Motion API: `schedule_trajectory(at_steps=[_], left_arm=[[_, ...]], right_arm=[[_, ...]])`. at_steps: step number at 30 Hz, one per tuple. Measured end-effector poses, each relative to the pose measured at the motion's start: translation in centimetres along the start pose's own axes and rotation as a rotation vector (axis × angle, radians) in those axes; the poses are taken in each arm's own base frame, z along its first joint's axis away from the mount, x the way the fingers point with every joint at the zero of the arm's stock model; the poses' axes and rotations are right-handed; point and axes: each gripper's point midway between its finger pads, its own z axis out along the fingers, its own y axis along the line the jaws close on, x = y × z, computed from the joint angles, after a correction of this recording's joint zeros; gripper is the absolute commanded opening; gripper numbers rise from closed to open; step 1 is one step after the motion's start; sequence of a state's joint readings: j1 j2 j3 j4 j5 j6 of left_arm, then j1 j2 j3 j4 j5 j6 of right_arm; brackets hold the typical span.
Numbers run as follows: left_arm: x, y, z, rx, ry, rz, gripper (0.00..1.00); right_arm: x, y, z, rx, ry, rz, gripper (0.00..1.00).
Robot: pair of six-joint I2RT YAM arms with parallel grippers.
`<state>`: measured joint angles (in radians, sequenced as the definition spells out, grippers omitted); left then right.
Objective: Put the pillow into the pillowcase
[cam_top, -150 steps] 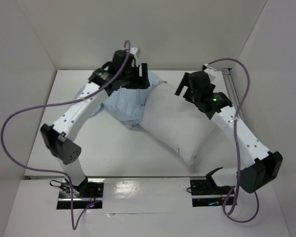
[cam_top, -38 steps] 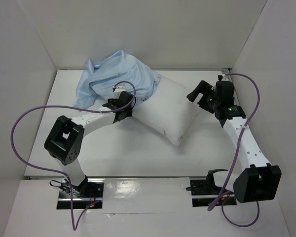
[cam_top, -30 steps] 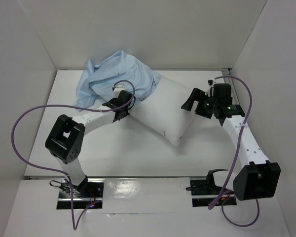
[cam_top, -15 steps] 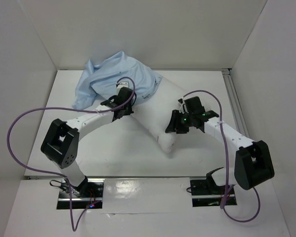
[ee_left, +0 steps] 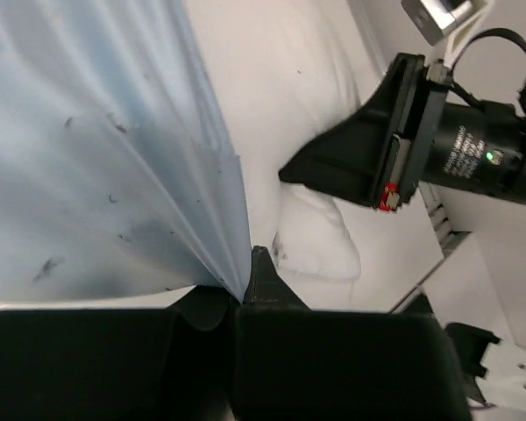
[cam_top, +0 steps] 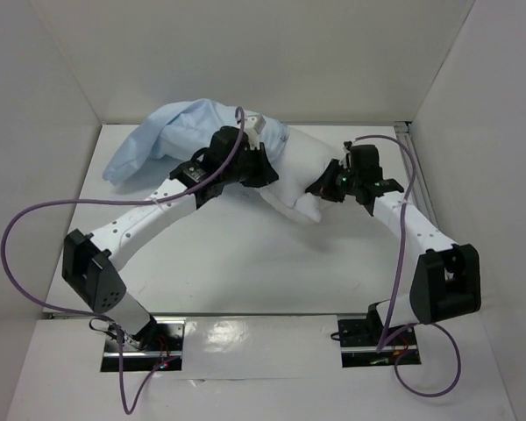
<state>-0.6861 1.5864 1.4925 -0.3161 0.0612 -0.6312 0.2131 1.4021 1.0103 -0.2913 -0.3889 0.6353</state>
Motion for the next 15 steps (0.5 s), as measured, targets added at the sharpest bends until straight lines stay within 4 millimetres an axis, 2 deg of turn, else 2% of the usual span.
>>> schedule_trajectory(at_steps=[4, 6, 8, 12, 15], left_arm=[[-2.0, 0.0, -2.5, 0.04, 0.004, -0.015, 0.0], [-3.9, -0.4, -4.3, 0.039, -0.003, -0.005, 0.0], [-5.9, -1.8, -6.2, 0.071, -0.029, 0.0, 0.0], [-7.5, -5.9, -10.6, 0.183, -0.027, 0.012, 0.0], [-7.8, -9.0, -14.5, 0.271, -0.041, 0.03, 0.0]], right_arm=[[-2.1, -0.3, -0.9, -0.025, -0.035, 0.007, 0.0], [-3.1, -0.2, -1.7, -0.039, -0.048, -0.006, 0.0], [-3.9, 0.5, -3.3, -0.048, -0.066, -0.037, 0.0], [-5.0, 3.7, -8.7, -0.073, -0.135, -0.133, 0.0], [-4.6, 5.8, -13.1, -0.087, -0.185, -0.188, 0.0]])
